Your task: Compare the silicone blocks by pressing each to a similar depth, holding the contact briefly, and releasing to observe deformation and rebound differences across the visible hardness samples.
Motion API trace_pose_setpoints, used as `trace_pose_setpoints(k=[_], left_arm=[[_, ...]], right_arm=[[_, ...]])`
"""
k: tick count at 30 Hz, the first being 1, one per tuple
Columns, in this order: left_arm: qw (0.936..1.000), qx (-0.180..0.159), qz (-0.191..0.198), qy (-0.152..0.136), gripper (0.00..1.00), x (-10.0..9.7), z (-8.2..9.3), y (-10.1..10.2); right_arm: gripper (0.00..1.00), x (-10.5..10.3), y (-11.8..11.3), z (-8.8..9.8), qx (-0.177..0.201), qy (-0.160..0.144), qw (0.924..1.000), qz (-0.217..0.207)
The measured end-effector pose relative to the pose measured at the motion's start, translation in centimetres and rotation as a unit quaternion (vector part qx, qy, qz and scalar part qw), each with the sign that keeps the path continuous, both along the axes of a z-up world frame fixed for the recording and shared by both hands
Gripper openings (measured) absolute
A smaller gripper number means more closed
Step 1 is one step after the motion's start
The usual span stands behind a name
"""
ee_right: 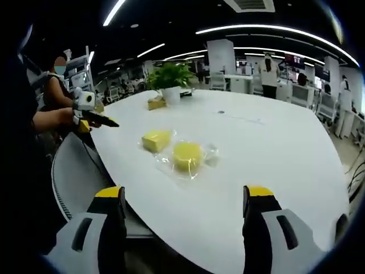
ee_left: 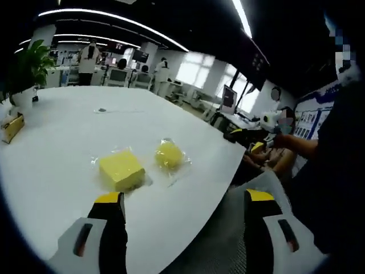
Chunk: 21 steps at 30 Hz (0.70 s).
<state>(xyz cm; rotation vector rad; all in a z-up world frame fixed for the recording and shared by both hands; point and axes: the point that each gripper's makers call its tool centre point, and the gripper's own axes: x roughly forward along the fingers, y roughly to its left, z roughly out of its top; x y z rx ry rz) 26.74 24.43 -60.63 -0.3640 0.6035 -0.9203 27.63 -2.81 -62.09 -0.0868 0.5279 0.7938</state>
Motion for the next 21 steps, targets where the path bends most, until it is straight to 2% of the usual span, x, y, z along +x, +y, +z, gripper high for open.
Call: trace_pose_setpoints(k=[1,2,5,7,10,14,21], left_arm=[[0.9999,-0.013,-0.006,0.009,0.84,0.1,0.2,-0.6],[0.9998,-0.01,-0.01,0.014,0.83,0.5,0.0,-1.1],[0.9995,0.016,-0.028,-0.003,0.82,1.5,-0.4,-2.2],[0.999,0.021,-0.039,0.002,0.81,2.3,-0.8,-3.1],[0.9982,0.001,-0.04,0.044,0.78,3.2,-1.2,-4.3],[0.9982,-0.015,-0.025,0.053,0.74,5.5,-1.2,-5.5],[0.9955,-0.006,-0.012,0.093,0.73,8.5,-2.5,-7.1]], right_arm=[[0.77,0.0,0.0,0.0,0.0,0.0,1.0,0.0],[0.77,0.0,0.1,0.0,0.001,0.001,1.0,0.001],[0.76,-0.1,0.1,-0.2,-0.001,0.004,1.0,0.002],[0.76,0.0,0.0,-0.3,-0.001,0.005,1.0,0.0],[0.75,0.0,-0.2,-0.7,0.002,0.013,0.9999,-0.008],[0.74,-0.4,-0.3,-1.2,0.0,0.02,0.9998,-0.009],[0.72,-0.6,-0.8,-1.4,0.001,0.024,0.9996,-0.017]])
